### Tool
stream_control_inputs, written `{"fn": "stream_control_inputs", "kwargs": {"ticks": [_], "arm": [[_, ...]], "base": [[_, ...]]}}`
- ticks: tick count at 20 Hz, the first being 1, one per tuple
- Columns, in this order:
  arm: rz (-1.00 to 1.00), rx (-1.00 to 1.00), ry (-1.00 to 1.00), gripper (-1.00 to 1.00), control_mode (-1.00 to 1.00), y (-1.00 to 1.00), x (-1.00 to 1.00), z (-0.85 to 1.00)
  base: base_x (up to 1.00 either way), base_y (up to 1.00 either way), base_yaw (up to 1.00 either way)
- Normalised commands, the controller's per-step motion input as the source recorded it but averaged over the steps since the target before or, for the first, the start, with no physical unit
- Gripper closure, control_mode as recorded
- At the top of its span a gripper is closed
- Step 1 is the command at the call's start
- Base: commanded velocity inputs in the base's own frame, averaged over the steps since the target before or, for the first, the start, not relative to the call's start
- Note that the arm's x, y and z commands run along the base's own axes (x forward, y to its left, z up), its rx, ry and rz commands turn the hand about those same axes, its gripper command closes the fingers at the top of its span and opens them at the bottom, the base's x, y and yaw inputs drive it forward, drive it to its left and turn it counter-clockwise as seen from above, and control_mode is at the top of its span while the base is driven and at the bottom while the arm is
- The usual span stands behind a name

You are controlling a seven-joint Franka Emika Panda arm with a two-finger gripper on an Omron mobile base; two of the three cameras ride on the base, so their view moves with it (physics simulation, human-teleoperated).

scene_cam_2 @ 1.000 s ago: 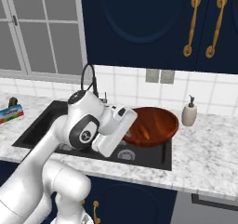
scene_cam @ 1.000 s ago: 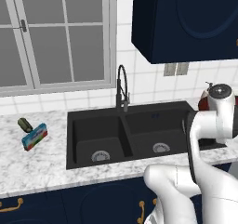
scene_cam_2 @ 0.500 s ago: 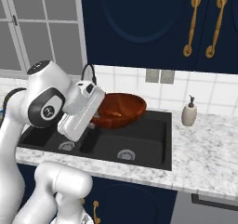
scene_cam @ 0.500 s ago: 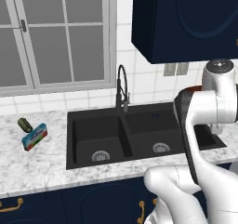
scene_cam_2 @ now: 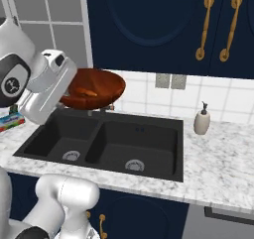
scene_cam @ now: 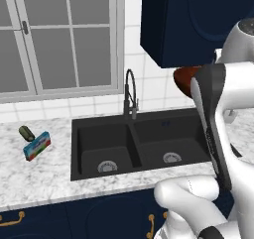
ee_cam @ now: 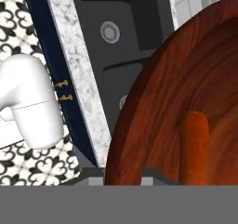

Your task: Pick the carrot from the sink and place it in the bowl. Then pick the bowl and place it in the microwave. Then close the microwave door and press the start button.

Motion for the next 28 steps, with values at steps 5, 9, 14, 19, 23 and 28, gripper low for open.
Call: {"fn": "stream_control_inputs", "kwargs": {"ticks": [5, 9, 14, 19, 23, 28], "arm": [[0.0, 0.04, -0.12, 1.0, -1.0, 0.1, -0.16, -0.08], [0.02, 0.0, -0.27, 1.0, -1.0, 0.06, 0.0, 0.0], [0.06, 0.0, -0.08, 1.0, 1.0, 0.04, 0.0, -0.06], [0.0, 0.0, 0.0, 1.0, 1.0, 0.0, 0.0, 0.0], [0.0, 0.0, 0.0, 1.0, 1.0, 0.0, 0.0, 0.0], [0.0, 0.0, 0.0, 1.0, 1.0, 0.0, 0.0, 0.0]], "base": [[0.0, 0.0, 0.0], [0.0, 0.0, 0.0], [0.0, 0.02, 0.0], [-0.77, 0.04, 0.0], [-0.84, 0.0, -0.13], [-0.23, 0.0, -0.68]]}}
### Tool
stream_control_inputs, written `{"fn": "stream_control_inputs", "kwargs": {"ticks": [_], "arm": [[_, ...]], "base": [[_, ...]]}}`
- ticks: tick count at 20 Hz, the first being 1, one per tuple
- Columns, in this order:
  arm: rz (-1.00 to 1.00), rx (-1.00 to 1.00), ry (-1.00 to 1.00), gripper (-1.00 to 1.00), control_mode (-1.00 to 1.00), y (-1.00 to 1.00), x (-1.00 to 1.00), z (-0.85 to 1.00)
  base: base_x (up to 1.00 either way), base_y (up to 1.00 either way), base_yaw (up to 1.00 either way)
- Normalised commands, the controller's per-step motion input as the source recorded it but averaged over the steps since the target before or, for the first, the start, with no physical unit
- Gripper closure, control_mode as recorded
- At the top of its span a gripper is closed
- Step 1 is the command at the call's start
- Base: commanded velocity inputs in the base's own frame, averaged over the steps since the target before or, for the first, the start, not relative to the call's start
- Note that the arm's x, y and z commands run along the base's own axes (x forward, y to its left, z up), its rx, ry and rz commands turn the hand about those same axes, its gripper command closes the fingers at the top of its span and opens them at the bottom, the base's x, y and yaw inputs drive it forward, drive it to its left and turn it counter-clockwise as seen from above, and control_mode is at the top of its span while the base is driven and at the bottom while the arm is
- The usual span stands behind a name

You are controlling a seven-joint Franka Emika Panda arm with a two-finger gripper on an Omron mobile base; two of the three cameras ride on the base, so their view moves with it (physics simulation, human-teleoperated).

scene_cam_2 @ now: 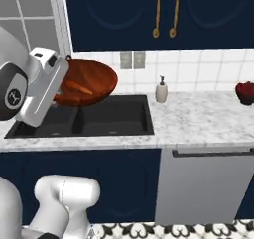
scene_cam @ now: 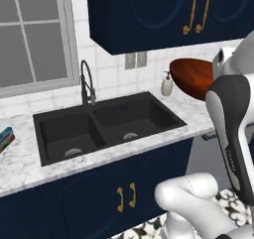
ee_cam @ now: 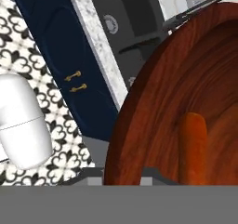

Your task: Pick the carrot from the sink and place it in the bowl. Then pick the bowl and place it in the microwave. Then close the microwave door and press the start button.

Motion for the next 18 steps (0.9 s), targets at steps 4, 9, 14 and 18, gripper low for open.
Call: {"fn": "stream_control_inputs", "kwargs": {"ticks": [4, 9, 14, 18], "arm": [[0.0, 0.0, 0.0, 1.0, 1.0, 0.0, 0.0, 0.0], [0.0, 0.0, 0.0, 1.0, 1.0, 0.0, 0.0, 0.0], [0.0, 0.0, 0.0, 1.0, 1.0, 0.0, 0.0, 0.0], [0.0, 0.0, 0.0, 1.0, 1.0, 0.0, 0.0, 0.0]], "base": [[-0.23, 0.0, -0.79], [-0.19, 0.0, -0.83], [-0.03, 0.0, -0.88], [0.0, 0.0, -0.86]]}}
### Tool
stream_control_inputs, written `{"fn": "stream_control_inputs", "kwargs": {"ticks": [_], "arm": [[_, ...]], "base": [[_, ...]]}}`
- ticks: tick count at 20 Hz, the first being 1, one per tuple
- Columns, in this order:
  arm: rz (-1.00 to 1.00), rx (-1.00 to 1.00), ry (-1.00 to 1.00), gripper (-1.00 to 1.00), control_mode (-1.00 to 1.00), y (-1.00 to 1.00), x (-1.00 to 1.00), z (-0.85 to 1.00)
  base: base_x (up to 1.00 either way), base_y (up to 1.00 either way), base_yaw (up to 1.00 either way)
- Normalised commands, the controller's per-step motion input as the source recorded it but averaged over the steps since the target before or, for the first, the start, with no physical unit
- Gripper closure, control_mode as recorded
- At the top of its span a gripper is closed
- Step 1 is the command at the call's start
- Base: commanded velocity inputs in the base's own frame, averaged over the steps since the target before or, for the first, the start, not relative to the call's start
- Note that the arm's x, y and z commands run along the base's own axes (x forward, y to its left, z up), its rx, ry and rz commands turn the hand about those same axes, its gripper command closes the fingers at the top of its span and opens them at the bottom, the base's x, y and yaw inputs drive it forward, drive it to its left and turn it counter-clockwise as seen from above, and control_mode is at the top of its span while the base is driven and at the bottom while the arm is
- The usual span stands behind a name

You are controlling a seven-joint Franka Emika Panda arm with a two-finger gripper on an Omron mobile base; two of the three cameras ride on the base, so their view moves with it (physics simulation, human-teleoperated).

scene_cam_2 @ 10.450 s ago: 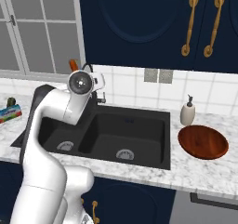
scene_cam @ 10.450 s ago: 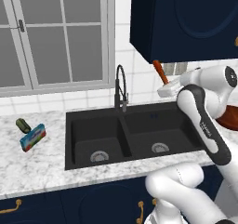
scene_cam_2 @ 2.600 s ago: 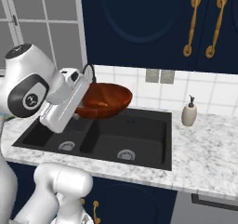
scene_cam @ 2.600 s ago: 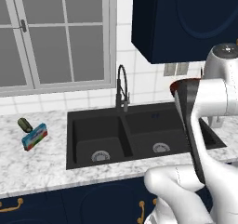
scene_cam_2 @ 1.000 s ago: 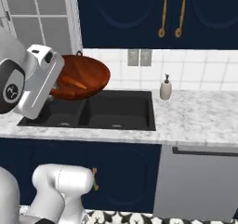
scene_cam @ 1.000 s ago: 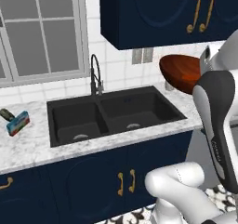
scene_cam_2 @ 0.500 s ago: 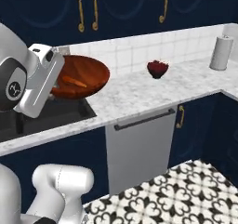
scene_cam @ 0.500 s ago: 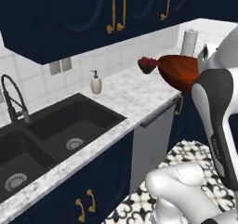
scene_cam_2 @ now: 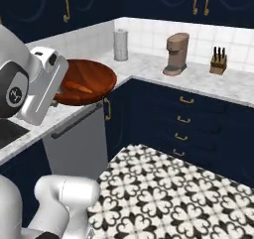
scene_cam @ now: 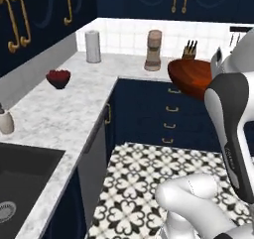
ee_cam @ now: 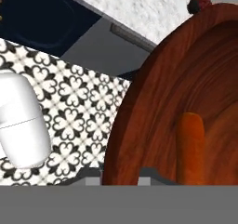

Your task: Pick the carrot from the sink and place it in the bowl. Then pick the bowl and place it in the microwave. Then close the microwave door and press the start button.

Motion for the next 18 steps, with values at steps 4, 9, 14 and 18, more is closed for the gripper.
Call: {"fn": "stream_control_inputs", "kwargs": {"ticks": [4, 9, 14, 18], "arm": [[0.0, 0.0, 0.0, 1.0, 1.0, 0.0, 0.0, 0.0], [0.0, 0.0, 0.0, 1.0, 1.0, 0.0, 0.0, 0.0], [0.0, 0.0, 0.0, 1.0, 1.0, 0.0, 0.0, 0.0], [0.0, 0.0, 0.0, 1.0, 1.0, 0.0, 0.0, 0.0]], "base": [[0.0, 0.0, -0.88], [0.0, 0.0, -0.91], [0.0, 0.0, -0.92], [0.0, 0.0, -0.91]]}}
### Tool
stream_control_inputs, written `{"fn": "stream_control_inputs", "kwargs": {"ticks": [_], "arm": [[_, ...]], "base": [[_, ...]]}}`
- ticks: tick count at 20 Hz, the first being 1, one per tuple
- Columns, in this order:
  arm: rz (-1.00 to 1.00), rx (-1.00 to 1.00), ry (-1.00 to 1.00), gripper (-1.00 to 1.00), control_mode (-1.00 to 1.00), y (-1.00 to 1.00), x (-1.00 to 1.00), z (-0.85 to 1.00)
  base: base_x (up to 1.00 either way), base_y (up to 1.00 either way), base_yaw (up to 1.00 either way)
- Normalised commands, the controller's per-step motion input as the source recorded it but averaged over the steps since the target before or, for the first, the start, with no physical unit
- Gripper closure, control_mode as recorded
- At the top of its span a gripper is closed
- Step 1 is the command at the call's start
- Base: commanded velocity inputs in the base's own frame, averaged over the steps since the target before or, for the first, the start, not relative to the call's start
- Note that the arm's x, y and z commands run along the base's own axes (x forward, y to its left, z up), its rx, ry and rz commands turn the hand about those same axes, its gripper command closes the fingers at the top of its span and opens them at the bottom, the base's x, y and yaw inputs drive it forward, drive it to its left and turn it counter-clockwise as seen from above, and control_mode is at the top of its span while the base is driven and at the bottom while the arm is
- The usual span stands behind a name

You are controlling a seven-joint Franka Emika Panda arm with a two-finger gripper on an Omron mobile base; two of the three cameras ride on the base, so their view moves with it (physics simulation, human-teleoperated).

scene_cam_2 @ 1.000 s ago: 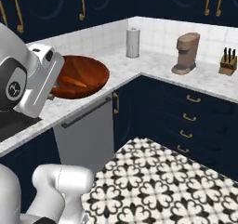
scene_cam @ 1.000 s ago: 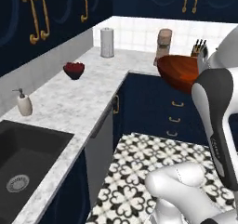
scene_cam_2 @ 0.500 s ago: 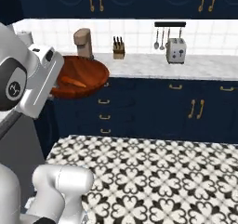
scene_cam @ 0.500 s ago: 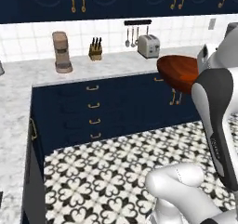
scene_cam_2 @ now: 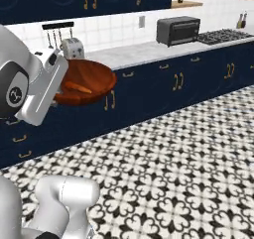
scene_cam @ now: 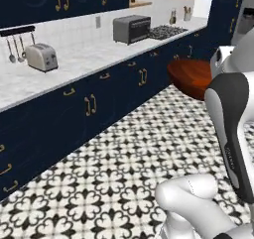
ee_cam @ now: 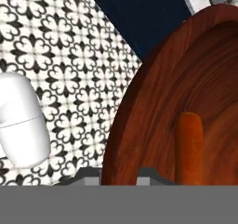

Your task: Pick the carrot from the sink and place it in the bowl. Then pick the bowl and place it in the microwave. Then close the microwave door and press the start button.

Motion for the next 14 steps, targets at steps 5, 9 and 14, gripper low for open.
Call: {"fn": "stream_control_inputs", "kwargs": {"ticks": [5, 9, 14], "arm": [[0.0, 0.0, 0.0, 1.0, 1.0, 0.0, 0.0, 0.0], [0.0, 0.0, 0.0, 1.0, 1.0, 0.0, 0.0, 0.0], [0.0, 0.0, 0.0, 1.0, 1.0, 0.0, 0.0, 0.0]], "base": [[0.0, -0.05, -0.9], [0.0, -0.14, -0.88], [0.0, -0.21, -0.85]]}}
